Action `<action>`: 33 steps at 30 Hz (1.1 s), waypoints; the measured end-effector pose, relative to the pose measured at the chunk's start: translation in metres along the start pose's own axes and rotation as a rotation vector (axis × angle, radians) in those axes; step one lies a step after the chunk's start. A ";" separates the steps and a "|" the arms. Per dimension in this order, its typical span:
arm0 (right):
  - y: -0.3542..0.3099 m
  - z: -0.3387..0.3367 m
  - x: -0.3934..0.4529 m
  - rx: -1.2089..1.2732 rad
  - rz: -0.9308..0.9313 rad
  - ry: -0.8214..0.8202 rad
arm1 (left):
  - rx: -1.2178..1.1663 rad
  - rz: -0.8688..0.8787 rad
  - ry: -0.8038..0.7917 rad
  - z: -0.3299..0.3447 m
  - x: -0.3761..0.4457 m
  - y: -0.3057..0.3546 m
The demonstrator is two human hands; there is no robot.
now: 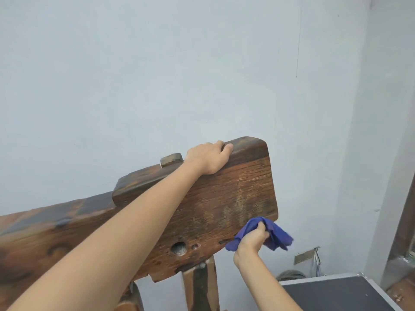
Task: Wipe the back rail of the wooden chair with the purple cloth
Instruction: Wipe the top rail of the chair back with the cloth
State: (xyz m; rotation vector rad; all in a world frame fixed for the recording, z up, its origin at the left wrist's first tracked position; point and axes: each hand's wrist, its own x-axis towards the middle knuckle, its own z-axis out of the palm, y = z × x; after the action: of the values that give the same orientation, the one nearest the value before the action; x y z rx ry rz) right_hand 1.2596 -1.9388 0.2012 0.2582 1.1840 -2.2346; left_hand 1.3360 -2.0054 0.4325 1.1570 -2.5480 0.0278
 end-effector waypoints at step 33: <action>0.054 0.215 -0.281 -2.334 -1.427 -1.057 | 0.241 -0.334 -0.181 -0.084 -0.288 -0.369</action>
State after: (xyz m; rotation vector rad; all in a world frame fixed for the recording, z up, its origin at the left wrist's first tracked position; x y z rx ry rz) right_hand 1.5393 -2.0200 0.4093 -2.5563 2.2536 0.3011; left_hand 1.8082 -2.0293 0.3764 1.7378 -2.5184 0.1589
